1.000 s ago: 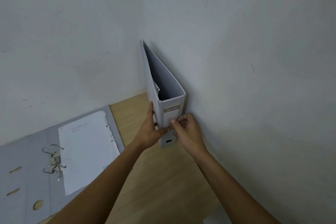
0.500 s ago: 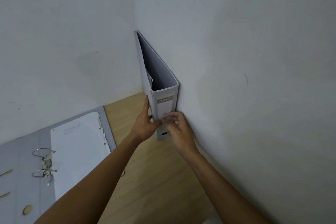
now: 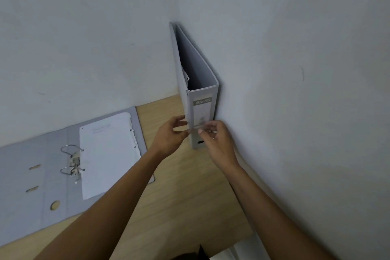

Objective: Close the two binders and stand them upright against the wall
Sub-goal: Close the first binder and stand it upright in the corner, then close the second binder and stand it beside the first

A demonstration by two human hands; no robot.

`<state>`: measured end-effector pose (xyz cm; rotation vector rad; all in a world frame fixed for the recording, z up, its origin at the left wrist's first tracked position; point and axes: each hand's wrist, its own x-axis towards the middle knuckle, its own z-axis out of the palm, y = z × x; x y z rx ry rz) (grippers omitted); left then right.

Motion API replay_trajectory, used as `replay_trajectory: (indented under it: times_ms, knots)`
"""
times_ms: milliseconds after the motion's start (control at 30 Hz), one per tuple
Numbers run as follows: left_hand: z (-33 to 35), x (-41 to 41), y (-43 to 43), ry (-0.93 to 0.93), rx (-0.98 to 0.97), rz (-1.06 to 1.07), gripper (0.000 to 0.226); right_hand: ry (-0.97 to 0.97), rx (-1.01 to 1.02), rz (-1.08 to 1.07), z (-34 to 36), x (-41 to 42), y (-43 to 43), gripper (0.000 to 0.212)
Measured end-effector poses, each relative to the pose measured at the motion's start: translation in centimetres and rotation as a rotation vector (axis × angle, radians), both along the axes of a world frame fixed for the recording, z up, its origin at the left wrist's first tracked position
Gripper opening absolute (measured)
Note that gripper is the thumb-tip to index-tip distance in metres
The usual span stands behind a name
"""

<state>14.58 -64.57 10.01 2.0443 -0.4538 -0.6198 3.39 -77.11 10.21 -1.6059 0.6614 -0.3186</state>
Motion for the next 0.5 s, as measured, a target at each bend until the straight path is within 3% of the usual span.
replay_trajectory:
  times_ms: [167,500]
  knots:
    - [0.1,-2.1,4.8,0.152,-0.041,0.054,0.035,0.083,-0.029,0.102,-0.8,-0.4,2.8,0.023]
    - [-1.6,-4.7,19.0,0.300,-0.037,0.223,0.027,0.221,-0.032,0.269,-3.4,1.6,13.1,0.017]
